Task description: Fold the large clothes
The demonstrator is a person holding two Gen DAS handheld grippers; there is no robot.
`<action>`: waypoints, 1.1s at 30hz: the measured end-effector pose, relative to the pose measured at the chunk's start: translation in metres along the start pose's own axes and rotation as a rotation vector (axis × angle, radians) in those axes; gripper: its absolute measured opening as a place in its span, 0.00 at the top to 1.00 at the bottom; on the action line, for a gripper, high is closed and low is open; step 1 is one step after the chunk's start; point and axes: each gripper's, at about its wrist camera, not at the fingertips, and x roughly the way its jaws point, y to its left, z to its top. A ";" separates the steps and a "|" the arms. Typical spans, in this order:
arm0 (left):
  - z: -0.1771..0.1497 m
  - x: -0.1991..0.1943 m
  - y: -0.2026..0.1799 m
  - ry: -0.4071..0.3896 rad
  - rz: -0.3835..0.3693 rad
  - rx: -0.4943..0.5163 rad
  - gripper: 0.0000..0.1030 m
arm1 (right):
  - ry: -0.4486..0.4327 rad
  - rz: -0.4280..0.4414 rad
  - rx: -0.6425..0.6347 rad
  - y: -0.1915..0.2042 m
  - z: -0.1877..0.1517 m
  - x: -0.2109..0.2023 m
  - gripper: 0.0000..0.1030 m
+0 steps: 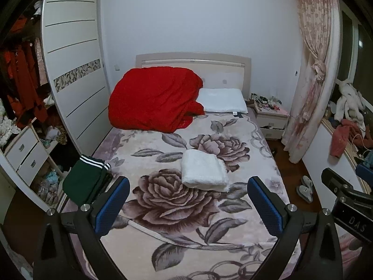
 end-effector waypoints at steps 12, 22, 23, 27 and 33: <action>-0.008 -0.012 -0.003 -0.035 0.035 0.005 0.00 | -0.012 -0.002 0.003 -0.009 -0.003 -0.011 0.06; -0.008 -0.014 -0.001 -0.044 0.047 0.007 0.00 | -0.024 0.023 -0.020 -0.012 0.004 -0.003 0.05; -0.008 -0.014 -0.001 -0.044 0.047 0.008 0.00 | -0.028 0.025 -0.021 -0.012 0.005 -0.004 0.05; -0.008 -0.015 -0.002 -0.046 0.053 0.007 0.00 | -0.030 0.033 -0.026 -0.012 0.004 -0.001 0.05; -0.008 -0.017 -0.002 -0.047 0.060 0.003 0.00 | -0.034 0.044 -0.025 -0.012 0.001 -0.001 0.05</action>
